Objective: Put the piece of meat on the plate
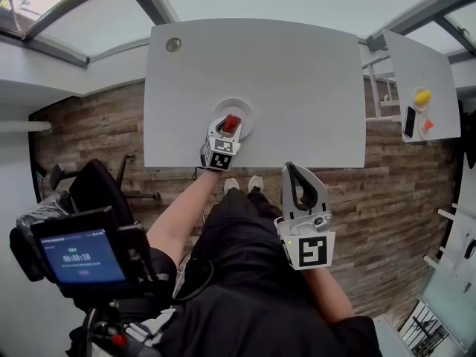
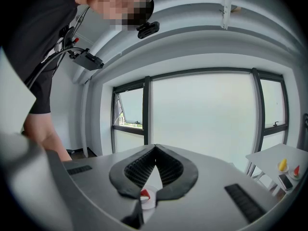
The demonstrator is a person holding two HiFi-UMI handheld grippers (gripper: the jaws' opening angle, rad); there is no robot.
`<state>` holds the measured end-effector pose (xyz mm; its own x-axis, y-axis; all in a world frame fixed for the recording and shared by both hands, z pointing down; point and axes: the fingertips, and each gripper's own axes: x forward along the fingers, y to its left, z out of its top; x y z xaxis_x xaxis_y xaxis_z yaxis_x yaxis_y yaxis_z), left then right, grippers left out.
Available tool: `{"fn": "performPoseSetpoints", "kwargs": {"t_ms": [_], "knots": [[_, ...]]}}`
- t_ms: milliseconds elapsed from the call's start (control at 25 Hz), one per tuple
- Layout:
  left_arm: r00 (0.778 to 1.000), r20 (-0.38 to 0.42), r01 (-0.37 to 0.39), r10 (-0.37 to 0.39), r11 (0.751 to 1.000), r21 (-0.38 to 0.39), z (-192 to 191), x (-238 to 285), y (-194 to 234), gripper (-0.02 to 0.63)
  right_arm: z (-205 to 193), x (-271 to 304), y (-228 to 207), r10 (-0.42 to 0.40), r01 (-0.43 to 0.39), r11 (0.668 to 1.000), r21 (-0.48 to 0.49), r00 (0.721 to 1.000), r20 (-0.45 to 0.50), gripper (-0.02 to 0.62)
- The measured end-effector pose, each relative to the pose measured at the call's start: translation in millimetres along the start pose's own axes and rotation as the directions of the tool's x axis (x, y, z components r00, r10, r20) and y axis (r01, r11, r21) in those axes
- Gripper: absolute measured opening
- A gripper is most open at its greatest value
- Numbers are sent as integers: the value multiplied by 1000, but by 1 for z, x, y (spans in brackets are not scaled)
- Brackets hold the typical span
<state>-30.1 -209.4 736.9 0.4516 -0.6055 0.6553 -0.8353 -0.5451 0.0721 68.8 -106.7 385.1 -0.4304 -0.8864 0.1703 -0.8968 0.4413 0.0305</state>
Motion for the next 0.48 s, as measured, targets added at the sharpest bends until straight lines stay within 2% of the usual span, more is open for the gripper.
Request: {"fn": "performPoseSetpoints", "kwargs": {"t_ms": [120, 320, 480], "knots": [[1000, -1, 0, 0, 1000, 21, 0, 0, 1, 170, -1, 0, 1, 1, -1, 1000, -1, 1000, 1, 5], [1000, 6, -4, 4, 992, 124, 3, -2, -1, 193, -4, -2, 5, -10, 10, 1000, -22, 1000, -12, 5], [1000, 4, 9, -10, 990, 141, 5, 2, -2, 204, -2, -3, 5, -20, 19, 1000, -17, 1000, -4, 5]]}}
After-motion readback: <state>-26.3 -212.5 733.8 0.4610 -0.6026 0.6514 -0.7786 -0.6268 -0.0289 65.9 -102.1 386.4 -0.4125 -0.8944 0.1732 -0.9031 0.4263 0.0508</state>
